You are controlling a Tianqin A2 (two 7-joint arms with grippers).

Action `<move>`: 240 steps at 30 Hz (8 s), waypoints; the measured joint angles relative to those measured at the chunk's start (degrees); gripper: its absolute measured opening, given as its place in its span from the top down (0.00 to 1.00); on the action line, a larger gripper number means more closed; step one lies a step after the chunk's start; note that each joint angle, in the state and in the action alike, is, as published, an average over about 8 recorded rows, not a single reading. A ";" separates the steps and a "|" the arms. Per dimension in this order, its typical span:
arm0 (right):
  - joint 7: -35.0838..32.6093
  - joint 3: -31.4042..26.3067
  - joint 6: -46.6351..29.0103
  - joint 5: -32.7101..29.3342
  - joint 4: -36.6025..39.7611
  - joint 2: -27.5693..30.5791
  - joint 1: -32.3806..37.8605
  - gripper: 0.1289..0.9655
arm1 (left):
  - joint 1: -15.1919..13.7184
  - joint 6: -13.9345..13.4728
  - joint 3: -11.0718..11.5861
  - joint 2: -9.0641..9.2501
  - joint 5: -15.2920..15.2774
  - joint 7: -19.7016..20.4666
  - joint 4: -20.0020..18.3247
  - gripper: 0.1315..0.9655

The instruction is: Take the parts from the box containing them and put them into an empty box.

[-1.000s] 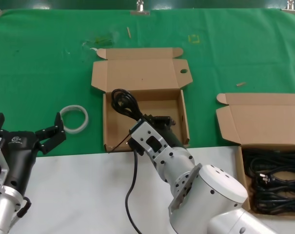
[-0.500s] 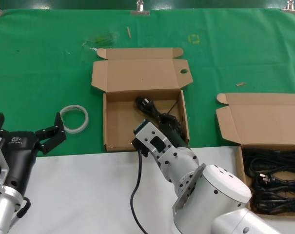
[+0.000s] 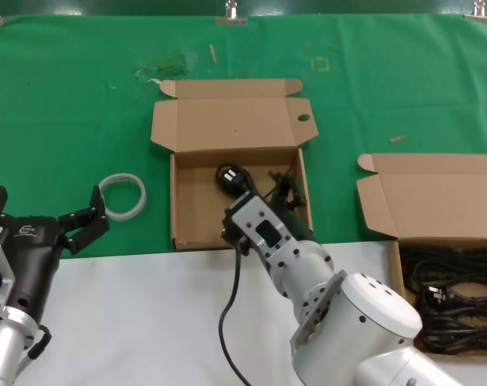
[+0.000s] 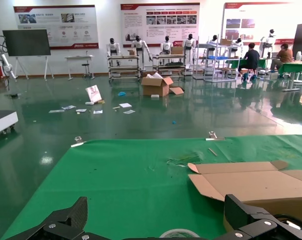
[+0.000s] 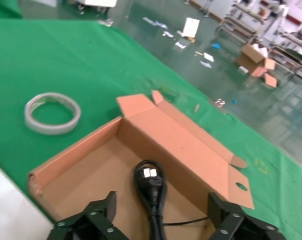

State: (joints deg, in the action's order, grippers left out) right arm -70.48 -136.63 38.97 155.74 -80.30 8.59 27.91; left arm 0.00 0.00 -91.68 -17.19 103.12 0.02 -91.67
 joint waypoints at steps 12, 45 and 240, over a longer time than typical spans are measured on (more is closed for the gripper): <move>10.64 6.76 -5.87 -7.91 -1.71 0.01 -4.19 0.22 | 0.00 0.00 0.00 0.00 0.00 0.00 0.00 0.00; 42.79 27.32 -23.66 -31.97 -6.91 0.01 -16.96 0.00 | 0.00 0.00 0.00 0.00 0.01 -0.01 0.00 0.00; 68.02 43.39 -37.61 -50.77 -10.97 0.00 -26.93 0.00 | 0.00 0.00 0.00 0.00 0.01 -0.02 0.00 0.00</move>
State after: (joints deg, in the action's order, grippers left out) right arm -2.46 -93.24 1.36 104.97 -91.28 8.60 0.97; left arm 0.00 0.00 -91.67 -17.19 103.13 0.00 -91.67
